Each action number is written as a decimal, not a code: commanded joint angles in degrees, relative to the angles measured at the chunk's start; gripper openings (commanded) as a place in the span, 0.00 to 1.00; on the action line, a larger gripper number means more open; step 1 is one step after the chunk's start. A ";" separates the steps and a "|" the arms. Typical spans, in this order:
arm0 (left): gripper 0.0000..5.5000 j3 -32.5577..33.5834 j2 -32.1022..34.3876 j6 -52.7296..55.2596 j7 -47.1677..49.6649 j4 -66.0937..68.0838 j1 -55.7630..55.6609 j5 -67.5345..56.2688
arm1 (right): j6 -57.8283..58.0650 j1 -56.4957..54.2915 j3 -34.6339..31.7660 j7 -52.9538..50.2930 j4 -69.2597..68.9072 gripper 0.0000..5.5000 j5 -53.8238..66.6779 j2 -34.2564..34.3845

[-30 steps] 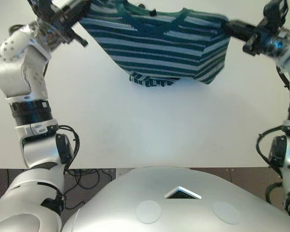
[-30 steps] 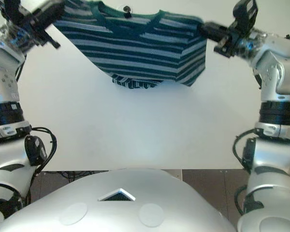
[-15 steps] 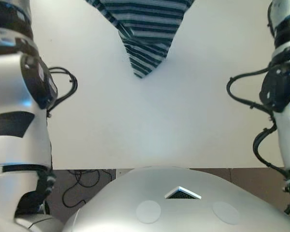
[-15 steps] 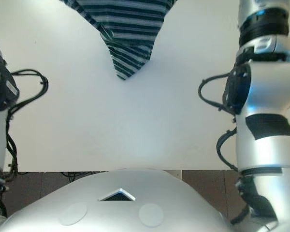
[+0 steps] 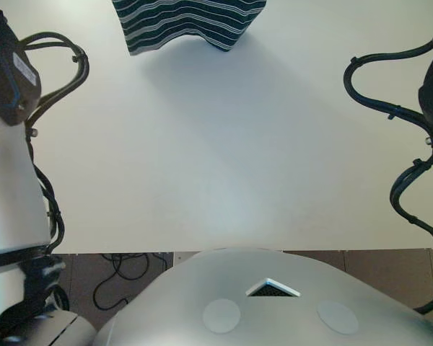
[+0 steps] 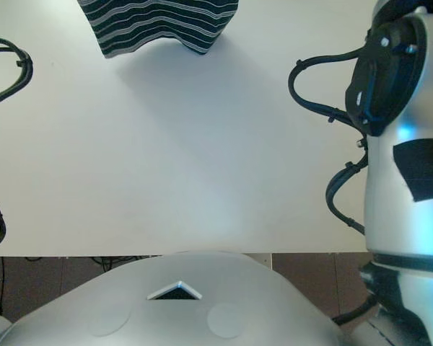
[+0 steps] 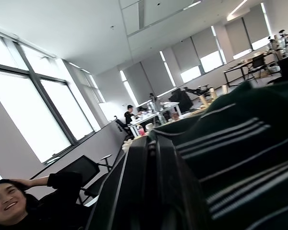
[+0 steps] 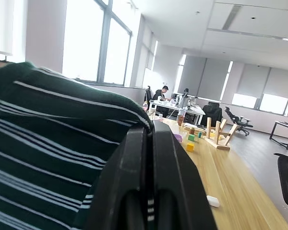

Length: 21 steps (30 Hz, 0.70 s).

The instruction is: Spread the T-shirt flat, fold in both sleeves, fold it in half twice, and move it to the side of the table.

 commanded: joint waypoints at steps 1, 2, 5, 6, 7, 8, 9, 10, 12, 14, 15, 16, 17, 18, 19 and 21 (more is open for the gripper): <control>0.00 0.60 3.13 -0.92 -12.84 -1.71 3.97 -2.01 | -1.02 2.81 2.04 11.68 -3.07 0.00 -1.39 -3.32; 0.00 1.20 3.96 -0.42 -19.32 -3.29 5.89 -3.86 | -0.74 4.88 2.94 17.10 -5.41 0.00 -1.13 -4.07; 0.00 2.47 8.17 5.79 -38.92 -18.72 17.73 -11.86 | 6.02 14.78 5.27 35.01 -22.00 0.00 3.48 -8.26; 0.00 3.56 10.29 11.87 -42.96 -30.48 24.82 -16.46 | 10.38 19.04 5.84 39.91 -30.19 0.00 5.70 -10.51; 0.00 4.83 12.02 17.49 -45.30 -40.78 30.88 -20.37 | 14.26 22.58 6.03 43.24 -37.05 0.00 7.40 -12.37; 0.00 6.39 13.76 23.37 -46.61 -51.17 36.92 -24.31 | 18.55 26.26 6.09 46.08 -43.96 0.00 9.27 -14.65; 0.00 7.90 15.34 28.20 -47.19 -59.54 41.96 -27.58 | 22.03 29.45 6.01 48.34 -49.60 0.00 10.71 -16.75; 0.00 9.26 16.62 32.04 -47.39 -66.01 45.95 -30.19 | 24.89 32.21 5.86 50.10 -54.14 0.00 11.78 -18.65; 0.00 12.87 19.72 40.11 -48.24 -80.55 56.15 -36.16 | 30.83 40.57 6.05 56.06 -65.13 0.00 14.64 -24.89; 0.00 17.14 22.49 45.82 -49.98 -94.00 67.94 -39.99 | 35.31 50.76 6.01 63.42 -75.39 0.00 17.39 -32.54; 0.00 19.13 23.25 48.02 -50.61 -98.87 72.64 -41.39 | 36.60 55.49 5.39 66.05 -79.34 0.00 18.46 -35.69; 0.00 21.21 23.39 50.69 -50.89 -103.87 78.22 -42.85 | 37.84 61.03 4.66 67.66 -83.43 0.00 20.21 -38.88; 0.00 22.34 22.95 51.57 -51.91 -109.46 86.76 -41.65 | 38.55 66.80 3.86 68.36 -87.50 0.00 20.54 -40.42; 0.00 22.81 22.58 51.00 -53.12 -113.90 94.70 -39.22 | 39.19 71.78 2.96 68.47 -90.97 0.00 20.71 -41.11; 0.00 22.43 22.31 50.07 -54.20 -117.13 101.92 -36.72 | 40.11 76.85 2.13 68.00 -94.71 0.00 20.61 -40.87; 0.00 19.67 21.74 48.99 -53.82 -120.83 111.64 -33.22 | 39.12 85.18 3.59 64.88 -100.14 0.00 18.04 -38.95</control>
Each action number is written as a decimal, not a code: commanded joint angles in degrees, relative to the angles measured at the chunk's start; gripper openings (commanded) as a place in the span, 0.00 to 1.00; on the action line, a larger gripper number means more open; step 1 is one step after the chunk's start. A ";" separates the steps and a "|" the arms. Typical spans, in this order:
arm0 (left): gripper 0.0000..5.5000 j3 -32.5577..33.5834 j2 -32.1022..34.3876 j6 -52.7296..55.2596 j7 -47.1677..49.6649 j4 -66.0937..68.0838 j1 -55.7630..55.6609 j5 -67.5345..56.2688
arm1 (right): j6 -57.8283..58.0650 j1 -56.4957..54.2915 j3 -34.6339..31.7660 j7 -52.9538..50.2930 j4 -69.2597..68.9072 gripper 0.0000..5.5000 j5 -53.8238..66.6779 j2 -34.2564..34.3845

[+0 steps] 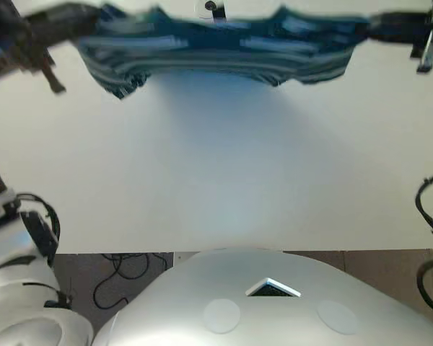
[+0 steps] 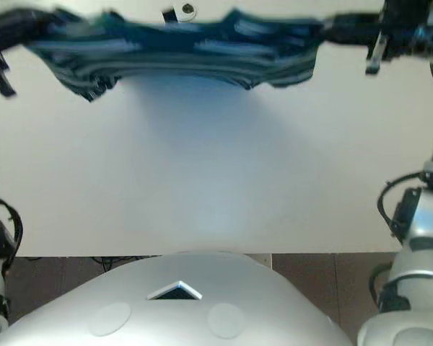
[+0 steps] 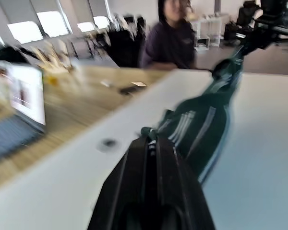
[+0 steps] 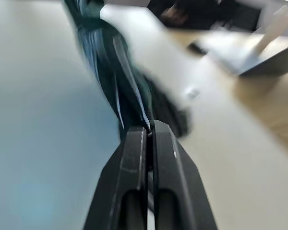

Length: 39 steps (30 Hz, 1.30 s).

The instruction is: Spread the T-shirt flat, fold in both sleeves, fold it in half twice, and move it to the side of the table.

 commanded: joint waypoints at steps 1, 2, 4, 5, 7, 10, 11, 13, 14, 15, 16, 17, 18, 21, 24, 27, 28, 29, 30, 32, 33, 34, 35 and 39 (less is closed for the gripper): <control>0.00 0.91 7.30 5.60 -4.13 -37.19 41.06 4.39 | 5.80 30.21 2.13 2.45 -35.24 0.00 1.68 -10.43; 0.00 -2.06 7.18 4.11 -2.89 -37.84 44.91 7.04 | 3.56 33.04 4.72 0.43 -36.04 0.00 -1.99 -9.64; 0.00 -6.05 7.30 1.38 -0.82 -38.29 51.05 12.03 | -0.52 38.01 7.87 -2.02 -36.22 0.00 -8.25 -9.51; 0.00 -7.32 7.40 0.18 0.07 -37.73 53.18 14.14 | -1.80 40.17 8.54 -2.73 -36.36 0.00 -10.11 -9.78; 0.00 -10.29 7.62 -2.84 2.00 -35.50 58.03 18.72 | -3.55 44.11 10.00 -4.71 -36.90 0.00 -13.11 -9.97; 0.14 -13.07 8.19 -6.67 4.66 -33.06 62.92 23.17 | -4.81 48.41 11.32 -8.40 -38.29 0.00 -15.66 -9.89; 0.16 -13.96 8.65 -8.47 5.51 -31.73 64.34 24.91 | -4.73 49.48 11.59 -9.45 -38.93 0.05 -16.03 -9.84; 0.21 -15.06 9.73 -12.42 7.18 -28.96 67.19 28.60 | -4.24 51.40 11.54 -11.06 -40.49 0.12 -16.08 -9.99; 0.21 -14.78 10.41 -14.09 7.31 -28.21 68.56 29.51 | -4.06 52.38 11.24 -11.36 -41.18 0.15 -16.10 -10.51; 0.21 -13.35 10.97 -15.30 6.83 -28.07 69.44 29.36 | -4.18 53.52 10.68 -11.14 -41.60 0.18 -16.02 -11.50; 0.21 -11.21 11.14 -15.82 6.18 -28.46 69.43 27.94 | -4.29 54.17 10.06 -10.89 -41.76 0.18 -15.84 -12.32; 0.21 -8.66 11.03 -15.38 5.32 -29.26 68.39 25.02 | -4.06 54.15 9.41 -10.77 -41.72 0.18 -15.42 -12.83; 0.21 -5.76 10.68 -13.68 4.32 -30.64 66.63 20.65 | -3.45 53.13 8.82 -10.72 -41.29 0.18 -14.54 -13.10; 0.21 2.43 11.01 -8.62 1.16 -33.80 60.62 9.22 | -0.28 47.69 6.45 -9.87 -39.84 0.18 -10.10 -12.75; 0.21 7.84 12.94 -4.70 -0.18 -33.88 54.80 3.05 | 3.68 41.72 3.61 -9.05 -38.58 0.18 -3.18 -12.32; 0.21 8.92 14.53 -2.30 0.35 -32.18 50.63 1.46 | 7.93 32.95 3.39 -11.00 -35.83 0.18 2.58 -8.71; 0.21 8.27 14.98 -1.83 0.96 -30.97 48.68 1.44 | 9.41 29.96 3.96 -12.44 -34.74 0.18 4.02 -6.88; 0.21 5.03 14.88 -0.34 4.03 -28.38 43.55 2.26 | 11.03 25.91 5.09 -15.71 -32.52 0.18 4.60 -3.08; 0.21 -0.57 13.22 0.96 8.41 -25.02 36.86 4.95 | 11.99 21.73 7.08 -19.71 -29.39 0.14 4.04 2.10; 0.16 -11.05 8.51 2.93 16.17 -18.89 26.45 10.60 | 12.84 15.80 11.50 -26.09 -23.73 0.09 2.55 11.18; 0.12 -15.87 5.48 3.26 19.10 -15.63 22.65 13.24 | 12.73 13.99 13.99 -28.74 -20.81 0.06 1.75 15.84; 0.10 -19.20 3.10 3.46 21.12 -13.08 19.96 14.88 | 12.53 12.91 15.99 -30.53 -18.55 0.04 1.18 19.20; 0.06 -21.79 0.95 3.86 22.77 -10.66 17.61 15.98 | 12.34 12.12 17.84 -31.96 -16.43 0.00 0.60 22.06; 0.00 -29.81 -5.04 1.12 25.29 -0.05 10.82 20.14 | 12.32 9.89 25.54 -34.83 -5.39 0.00 -4.08 28.96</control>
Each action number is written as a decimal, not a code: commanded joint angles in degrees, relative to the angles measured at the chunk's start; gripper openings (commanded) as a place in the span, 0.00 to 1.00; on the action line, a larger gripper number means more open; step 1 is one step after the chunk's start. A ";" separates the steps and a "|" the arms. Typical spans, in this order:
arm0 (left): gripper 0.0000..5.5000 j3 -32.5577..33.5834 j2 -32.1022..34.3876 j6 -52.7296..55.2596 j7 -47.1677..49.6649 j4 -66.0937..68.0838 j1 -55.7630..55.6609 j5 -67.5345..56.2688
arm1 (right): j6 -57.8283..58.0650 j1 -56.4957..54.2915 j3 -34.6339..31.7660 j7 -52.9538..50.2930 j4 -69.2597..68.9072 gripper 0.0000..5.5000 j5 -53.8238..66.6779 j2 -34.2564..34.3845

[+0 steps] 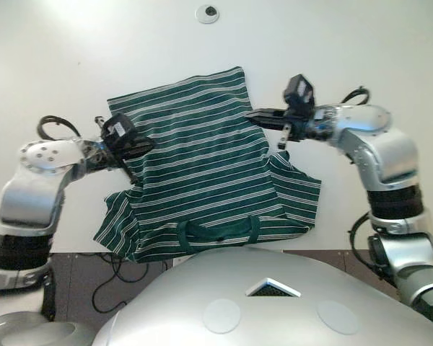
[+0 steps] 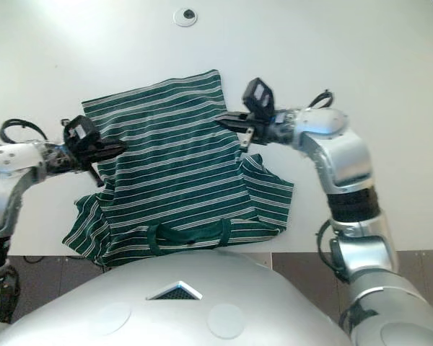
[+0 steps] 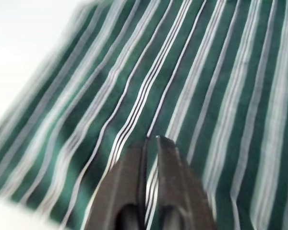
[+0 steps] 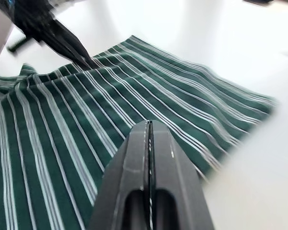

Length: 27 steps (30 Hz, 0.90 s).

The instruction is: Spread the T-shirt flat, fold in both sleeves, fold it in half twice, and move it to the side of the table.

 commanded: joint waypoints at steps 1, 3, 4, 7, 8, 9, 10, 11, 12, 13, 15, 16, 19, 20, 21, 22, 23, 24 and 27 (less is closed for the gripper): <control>0.00 -6.10 -4.08 -3.20 1.70 8.86 -5.79 3.91 | -0.60 -2.87 6.05 -2.67 10.19 0.00 -5.57 3.34; 0.00 -8.43 -6.46 -5.96 2.52 14.92 -9.21 6.00 | -3.63 -5.11 8.21 -5.65 17.34 0.00 -10.41 4.16; 0.00 -9.54 -7.86 -7.71 3.25 19.04 -11.47 7.29 | -6.10 -6.58 8.91 -7.57 21.36 0.00 -13.04 4.66; 0.00 -12.15 -15.04 -16.12 8.66 41.70 -24.80 12.52 | -15.08 -14.14 7.68 -18.72 38.55 0.00 -19.13 7.59; 0.00 -11.89 -17.52 -19.12 11.52 49.83 -30.13 13.65 | -18.10 -17.34 6.51 -22.92 44.63 0.00 -19.99 8.56; 0.00 -11.12 -19.59 -21.80 14.56 56.80 -35.22 14.29 | -21.05 -20.41 5.58 -26.12 49.69 0.00 -20.67 9.29; 0.00 -10.50 -20.87 -24.14 16.76 61.54 -38.88 14.65 | -23.15 -22.73 5.14 -27.78 53.17 0.00 -20.87 9.83; 0.00 -9.85 -21.62 -26.30 18.28 64.78 -41.43 14.72 | -24.74 -24.66 5.16 -28.15 55.15 0.00 -20.77 10.29; 0.00 -8.94 -22.06 -28.62 18.93 66.76 -43.39 14.24 | -25.84 -25.93 5.28 -27.77 56.26 0.00 -20.61 10.67; 0.00 -8.13 -22.24 -30.90 19.32 67.94 -44.66 13.80 | -26.64 -26.80 5.38 -27.12 57.09 0.00 -20.57 10.99; 0.00 -5.74 -22.31 -36.03 17.96 67.20 -45.75 11.56 | -27.95 -27.42 5.66 -25.53 57.37 0.00 -21.21 10.95; 0.00 -4.85 -22.37 -38.16 16.39 66.54 -45.65 10.52 | -28.92 -27.56 5.56 -25.04 57.57 0.00 -21.52 10.87; 0.00 -3.75 -21.93 -39.36 6.98 57.87 -40.23 6.17 | -32.09 -26.42 3.17 -19.66 54.16 0.00 -19.25 11.41; 0.00 -4.25 -21.37 -36.22 2.18 52.36 -36.96 3.63 | -32.15 -25.77 2.41 -16.88 52.42 0.00 -17.80 11.83; 0.00 -5.54 -20.31 -31.64 -2.99 45.51 -32.89 0.59 | -31.18 -25.32 1.64 -13.95 51.13 0.00 -16.18 12.65; 0.00 -6.72 -19.27 -27.31 -7.10 39.47 -29.37 -1.80 | -30.12 -24.84 1.08 -11.63 49.96 0.00 -15.00 13.30; 0.00 -8.10 -17.98 -22.44 -10.50 33.60 -25.62 -4.14 | -28.19 -24.60 0.72 -8.94 49.34 0.00 -13.64 14.40; 0.00 -9.03 -17.00 -18.55 -12.58 29.06 -22.44 -5.84 | -26.55 -24.41 0.73 -6.57 49.04 0.00 -12.62 15.43; 0.00 -9.33 -16.55 -8.46 -12.75 22.09 -17.03 -9.42 | -22.27 -23.46 1.78 -0.55 48.27 0.00 -11.52 17.57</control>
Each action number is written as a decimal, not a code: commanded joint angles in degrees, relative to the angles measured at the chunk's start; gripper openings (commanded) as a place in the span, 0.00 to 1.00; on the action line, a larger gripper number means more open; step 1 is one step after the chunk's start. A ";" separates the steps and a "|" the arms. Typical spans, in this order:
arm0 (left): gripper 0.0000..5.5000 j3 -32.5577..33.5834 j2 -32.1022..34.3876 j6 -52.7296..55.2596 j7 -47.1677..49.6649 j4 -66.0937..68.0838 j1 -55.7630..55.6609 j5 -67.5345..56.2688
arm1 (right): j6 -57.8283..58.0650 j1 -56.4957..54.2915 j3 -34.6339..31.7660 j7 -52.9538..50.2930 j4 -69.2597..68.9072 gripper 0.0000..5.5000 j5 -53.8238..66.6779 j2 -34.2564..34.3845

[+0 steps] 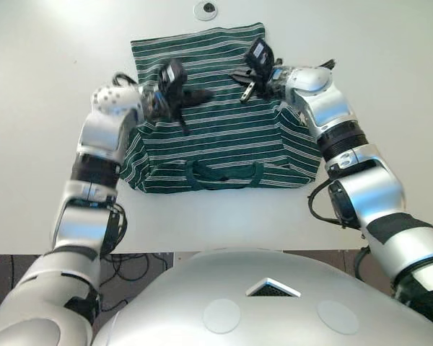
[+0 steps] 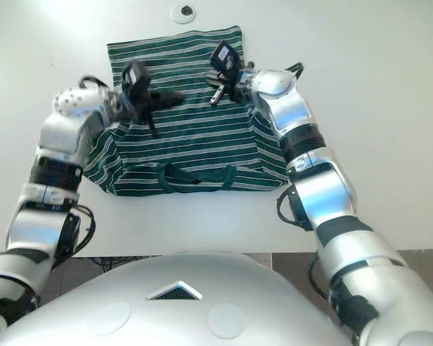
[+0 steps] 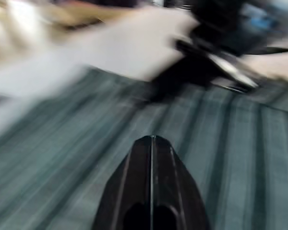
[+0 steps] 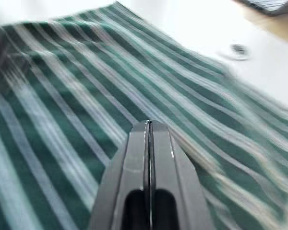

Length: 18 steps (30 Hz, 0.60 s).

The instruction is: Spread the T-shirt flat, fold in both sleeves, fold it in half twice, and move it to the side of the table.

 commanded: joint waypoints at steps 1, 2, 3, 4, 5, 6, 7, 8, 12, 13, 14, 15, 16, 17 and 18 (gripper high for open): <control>0.00 -0.16 0.99 11.20 0.34 -7.63 5.39 -3.66 | 5.13 1.16 1.23 6.43 -1.53 0.00 1.22 2.63; 0.00 -0.67 1.17 13.19 1.08 -8.17 6.37 -3.28 | 5.50 1.19 2.16 6.45 -0.38 0.00 -0.06 3.11; 0.00 -1.98 1.70 13.75 1.45 -8.33 7.57 -1.88 | 5.67 0.86 3.12 4.87 2.04 0.00 -1.99 3.73; 0.00 -3.07 2.24 14.51 1.40 -8.90 8.69 -1.17 | 4.82 1.06 2.89 4.65 3.53 0.00 -2.14 4.48; 0.00 -4.04 2.91 15.41 1.06 -10.10 10.09 -1.00 | 6.48 0.61 2.32 4.61 4.04 0.00 -1.91 4.96; 0.00 -4.70 3.56 15.87 0.72 -11.23 11.32 -0.94 | 6.92 0.10 2.04 4.55 4.52 0.00 -1.93 5.19; 0.00 -5.25 4.32 16.43 0.44 -12.54 12.73 -1.09 | 7.43 -0.31 1.74 4.58 4.82 0.00 -1.98 5.29; 0.00 -5.50 4.87 17.02 0.42 -13.60 13.98 -1.46 | 7.79 -0.57 1.41 4.78 5.14 0.00 -1.99 5.42; 0.00 -5.79 6.41 18.88 0.70 -17.27 17.08 -2.66 | 9.24 -0.53 -0.58 4.28 5.97 0.00 -1.08 5.88; 0.00 -5.79 6.95 19.14 0.71 -18.40 17.78 -3.00 | 10.07 -0.69 -1.37 3.81 6.36 0.00 -0.58 6.01; 0.00 -5.74 7.74 19.44 0.56 -19.86 18.75 -3.37 | 11.34 -1.25 -2.83 2.88 7.34 0.00 0.24 6.20; 0.00 -5.70 8.44 19.65 0.39 -21.10 19.63 -3.63 | 12.26 -1.75 -4.17 1.96 8.34 0.00 0.79 6.31; 0.00 -5.65 9.22 19.89 0.28 -22.46 20.72 -3.93 | 12.92 -2.31 -5.34 0.94 9.51 0.00 1.11 6.34; 0.00 -5.46 10.51 20.32 0.29 -24.75 22.71 -4.60 | 13.20 -2.89 -6.30 -0.31 10.79 0.00 1.13 6.22; 0.00 -5.08 11.61 20.83 0.36 -26.89 24.68 -5.37 | 13.16 -3.32 -6.69 -1.23 11.82 0.00 0.84 6.04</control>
